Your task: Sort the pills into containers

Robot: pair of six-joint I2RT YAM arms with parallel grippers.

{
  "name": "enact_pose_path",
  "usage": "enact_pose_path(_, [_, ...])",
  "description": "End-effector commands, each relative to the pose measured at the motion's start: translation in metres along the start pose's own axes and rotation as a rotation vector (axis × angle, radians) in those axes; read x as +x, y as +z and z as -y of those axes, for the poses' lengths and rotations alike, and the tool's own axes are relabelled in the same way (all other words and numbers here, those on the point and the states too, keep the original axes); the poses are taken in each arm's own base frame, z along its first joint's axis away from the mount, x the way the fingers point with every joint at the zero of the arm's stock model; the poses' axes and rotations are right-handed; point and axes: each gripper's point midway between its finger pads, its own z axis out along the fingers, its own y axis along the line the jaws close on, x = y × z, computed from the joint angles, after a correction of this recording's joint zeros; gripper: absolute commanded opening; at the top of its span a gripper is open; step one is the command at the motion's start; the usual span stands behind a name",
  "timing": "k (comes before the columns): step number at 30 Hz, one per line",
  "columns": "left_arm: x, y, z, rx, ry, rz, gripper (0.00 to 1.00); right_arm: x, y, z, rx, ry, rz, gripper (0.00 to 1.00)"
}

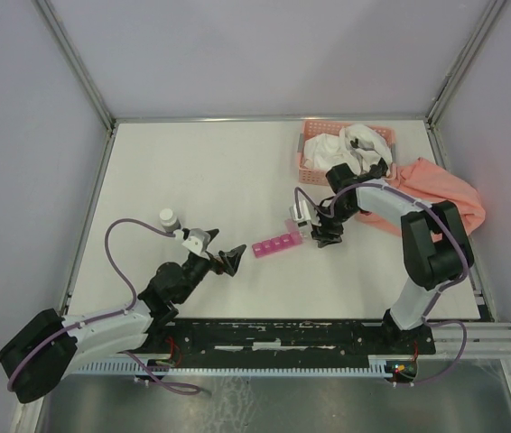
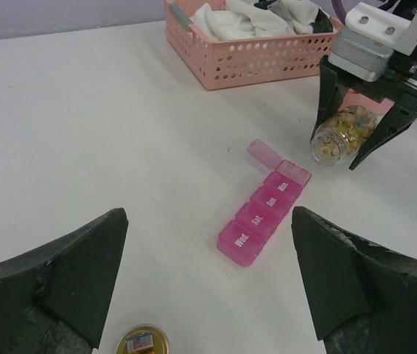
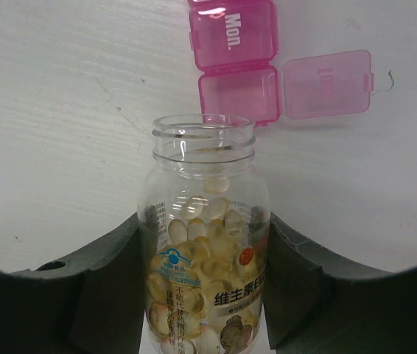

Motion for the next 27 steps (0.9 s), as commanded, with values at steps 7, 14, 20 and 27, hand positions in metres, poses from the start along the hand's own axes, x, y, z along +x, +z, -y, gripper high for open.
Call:
enact_pose_path(7, [-0.0262, 0.0076, -0.0055, -0.039, 0.020, 0.082, 0.99, 0.0041, 0.0003, 0.0205, 0.040, -0.002, -0.086, 0.14])
enact_pose_path(14, [-0.0262, 0.0074, -0.0061, -0.042, 0.018, 0.084, 0.99, 0.0059, 0.0033, 0.0202, 0.026, 0.012, -0.125, 0.14])
enact_pose_path(20, [-0.0258, 0.0077, -0.0060, -0.042, 0.018, 0.082, 1.00, 0.0076, 0.0011, 0.0198, 0.024, 0.004, -0.166, 0.14])
enact_pose_path(27, [-0.0252, 0.0088, -0.0060, -0.043, 0.020, 0.077, 1.00, 0.0074, -0.0011, 0.0185, 0.022, -0.003, -0.200, 0.14])
